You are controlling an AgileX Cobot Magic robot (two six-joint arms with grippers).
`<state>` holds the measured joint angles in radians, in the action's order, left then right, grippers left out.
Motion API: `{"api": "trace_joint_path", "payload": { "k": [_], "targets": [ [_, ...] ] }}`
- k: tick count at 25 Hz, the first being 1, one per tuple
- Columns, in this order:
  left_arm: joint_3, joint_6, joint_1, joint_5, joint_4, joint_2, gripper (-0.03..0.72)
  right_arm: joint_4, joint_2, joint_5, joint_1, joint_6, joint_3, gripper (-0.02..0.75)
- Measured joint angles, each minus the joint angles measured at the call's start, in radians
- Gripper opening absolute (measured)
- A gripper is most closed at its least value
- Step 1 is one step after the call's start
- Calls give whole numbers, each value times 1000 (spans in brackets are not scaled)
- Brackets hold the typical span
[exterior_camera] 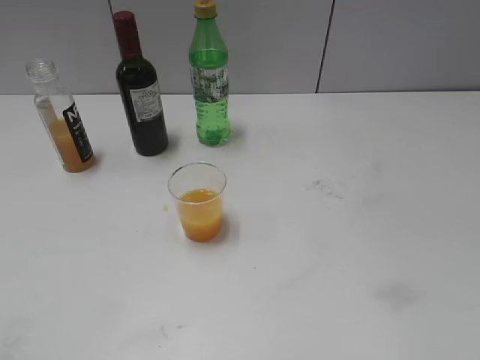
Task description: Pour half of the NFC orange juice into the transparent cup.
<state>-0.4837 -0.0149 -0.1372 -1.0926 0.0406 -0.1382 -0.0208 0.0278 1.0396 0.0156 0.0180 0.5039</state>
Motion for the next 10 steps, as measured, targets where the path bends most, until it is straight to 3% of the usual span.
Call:
{"api": "trace_joint_path", "payload": {
  "k": [10],
  "targets": [
    [0, -8, 2, -4, 6, 144, 590, 3, 0, -1, 0, 0, -1, 571]
  ]
}}
